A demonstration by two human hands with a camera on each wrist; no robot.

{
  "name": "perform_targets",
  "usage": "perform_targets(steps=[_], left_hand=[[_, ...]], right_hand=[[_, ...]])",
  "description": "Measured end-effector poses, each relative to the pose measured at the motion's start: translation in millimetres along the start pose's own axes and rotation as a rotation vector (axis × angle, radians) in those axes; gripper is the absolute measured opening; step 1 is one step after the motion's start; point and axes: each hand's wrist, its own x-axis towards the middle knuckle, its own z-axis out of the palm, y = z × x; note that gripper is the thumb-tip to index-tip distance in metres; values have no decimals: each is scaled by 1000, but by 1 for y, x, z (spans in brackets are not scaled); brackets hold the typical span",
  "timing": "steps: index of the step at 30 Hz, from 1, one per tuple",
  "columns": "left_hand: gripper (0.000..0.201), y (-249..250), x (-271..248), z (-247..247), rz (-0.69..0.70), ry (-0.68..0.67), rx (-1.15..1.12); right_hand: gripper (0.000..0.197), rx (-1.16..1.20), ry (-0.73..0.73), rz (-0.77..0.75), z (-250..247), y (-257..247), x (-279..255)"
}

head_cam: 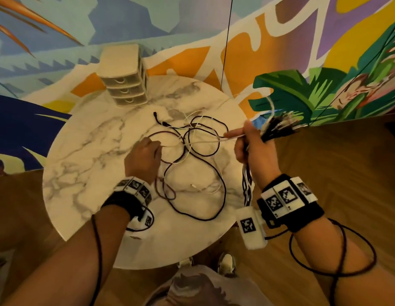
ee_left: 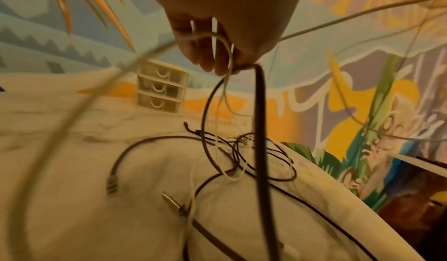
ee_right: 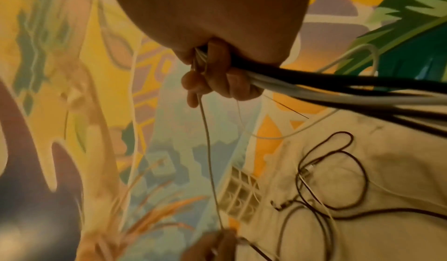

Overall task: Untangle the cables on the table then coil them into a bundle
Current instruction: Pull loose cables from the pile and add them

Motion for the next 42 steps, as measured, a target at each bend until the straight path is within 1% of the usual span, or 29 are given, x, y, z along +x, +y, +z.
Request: perform_targets(steps=[1, 4, 5, 6, 7, 8, 9, 10, 12, 13, 14, 15, 17, 18, 19, 20, 21, 23, 25, 28, 30, 31, 32, 33, 35, 37, 38, 40, 42], left_hand=[[27, -7, 2, 0, -23, -21, 22], [30, -23, -14, 16, -95, -297, 163], [29, -27, -21, 21, -111, -327, 143], [27, -27, -25, 22, -135, -310, 82], [25, -23, -25, 21, -145, -255, -26], [26, -13, -25, 19, -116, -177, -148], [30, 2, -23, 16, -52, -103, -259], [37, 21, -21, 11, 46, -67, -358], [49, 60, -21, 0, 264, -94, -464], [52, 76, -22, -2, 326, -132, -468], [52, 88, -22, -1, 341, -173, -469], [46, 93, -22, 5, 311, -212, -481], [21, 91, -18, 22, 159, -318, -560], [17, 82, -17, 32, 60, -386, -602], [18, 68, -18, 41, -33, -445, -610], [18, 51, -20, 49, -100, -482, -577], [18, 35, -24, 54, -130, -491, -524], [21, 4, -27, 59, -171, -475, -483], [25, -11, -20, 55, -252, -418, -528], [40, -1, 4, 28, -330, -222, -641], [45, 19, 15, 3, -297, -41, -679], [46, 32, 17, -10, -256, 19, -653], [45, 45, 16, -20, -203, 50, -603], [44, 60, 12, -29, -139, 49, -528], [40, 90, 1, -41, 11, -11, -320], [36, 115, -12, -40, 141, -89, -121], [33, 123, -18, -37, 194, -111, -73], [27, 131, -27, -31, 252, -126, -58], [27, 128, -32, -23, 265, -158, -172]], right_hand=[[53, 55, 32, -17, -3, -7, 2], [53, 163, 136, -47, -16, -22, 10], [54, 184, 159, -49, -21, -26, 13], [54, 198, 171, -47, -25, -29, 15], [54, 214, 171, -41, -27, -31, 17], [54, 226, 162, -33, -27, -32, 17], [54, 233, 147, -23, -24, -31, 16], [53, 234, 130, -12, -19, -30, 15], [53, 224, 90, 7, -8, -27, 12], [53, 219, 70, 16, -3, -26, 10], [53, 219, 52, 24, 1, -26, 8], [54, 220, 36, 35, 4, -25, 7], [54, 234, 27, 43, 5, -26, 7], [54, 246, 32, 45, 5, -27, 7], [54, 259, 43, 45, 3, -28, 8], [54, 271, 57, 44, 0, -28, 9], [53, 277, 70, 42, -3, -28, 10], [53, 268, 94, 46, -10, -23, 13], [53, 237, 131, 70, -15, -13, 15], [55, 192, 162, 150, -18, 8, 17], [57, 140, 147, 211, -18, 21, 15], [58, 107, 129, 224, -18, 27, 13], [58, 75, 106, 225, -16, 32, 11], [59, 47, 75, 216, -13, 35, 8], [60, 5, -9, 205, -4, 39, 2], [56, -50, -85, 232, 8, 40, -3], [52, -93, -103, 259, 12, 40, -3], [40, -174, -102, 331, 18, 41, -3], [39, -199, -121, 343, 17, 43, 0]])
